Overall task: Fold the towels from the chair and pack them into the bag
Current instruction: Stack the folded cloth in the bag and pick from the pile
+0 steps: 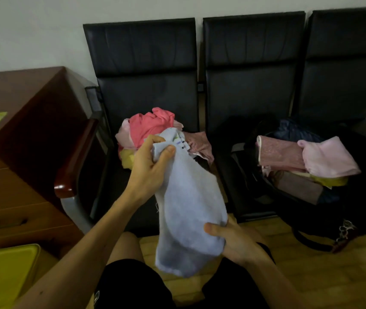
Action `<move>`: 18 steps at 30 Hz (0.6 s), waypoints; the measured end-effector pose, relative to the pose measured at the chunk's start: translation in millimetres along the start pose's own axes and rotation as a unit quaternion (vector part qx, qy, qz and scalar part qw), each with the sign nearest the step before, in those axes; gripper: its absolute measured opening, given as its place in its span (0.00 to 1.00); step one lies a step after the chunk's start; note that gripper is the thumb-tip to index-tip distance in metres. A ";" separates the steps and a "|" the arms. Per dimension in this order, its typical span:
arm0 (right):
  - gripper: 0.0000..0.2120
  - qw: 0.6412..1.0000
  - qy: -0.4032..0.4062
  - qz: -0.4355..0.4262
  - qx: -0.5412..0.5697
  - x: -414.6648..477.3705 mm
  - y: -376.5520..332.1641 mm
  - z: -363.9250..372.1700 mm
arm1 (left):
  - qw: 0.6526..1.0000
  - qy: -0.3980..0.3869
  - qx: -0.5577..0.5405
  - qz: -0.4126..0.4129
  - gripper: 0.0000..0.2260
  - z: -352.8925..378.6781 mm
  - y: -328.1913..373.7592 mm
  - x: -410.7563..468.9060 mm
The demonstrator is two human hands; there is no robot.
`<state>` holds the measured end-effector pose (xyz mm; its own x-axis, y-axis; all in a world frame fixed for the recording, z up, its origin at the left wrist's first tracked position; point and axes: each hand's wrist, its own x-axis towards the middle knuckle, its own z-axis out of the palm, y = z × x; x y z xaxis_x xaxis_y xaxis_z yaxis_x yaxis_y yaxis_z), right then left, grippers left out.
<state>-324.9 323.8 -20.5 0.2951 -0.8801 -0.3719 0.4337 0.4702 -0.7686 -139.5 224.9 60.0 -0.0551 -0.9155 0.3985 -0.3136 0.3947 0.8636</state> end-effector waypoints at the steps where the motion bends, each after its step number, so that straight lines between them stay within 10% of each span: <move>1: 0.25 1.000 0.000 0.004 -0.004 -3.0 -2.5 0.8 | 1.000 0.004 0.008 0.002 0.01 -0.2 -2.0 0.4; 10: 0.32 0.999 -0.008 -0.048 0.014 -19.4 -32.9 4.4 | 0.986 0.022 -0.079 -0.143 0.06 14.3 -33.5 -5.4; 14: 0.38 0.994 -0.012 -0.062 0.087 -12.5 -31.8 12.0 | 0.761 -0.128 -0.443 -0.457 0.25 19.2 -46.2 -40.3; 18: 0.44 0.987 0.012 -0.065 0.145 -9.5 -34.0 19.0 | 0.699 -0.137 -0.497 -0.495 0.18 28.1 -69.5 -71.8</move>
<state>-326.2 317.4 19.1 0.2021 -0.9343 -0.2938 0.6931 0.3484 -0.6311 -140.3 261.0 -37.3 -0.4999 -0.7046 -0.5037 0.4803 -0.7094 0.5158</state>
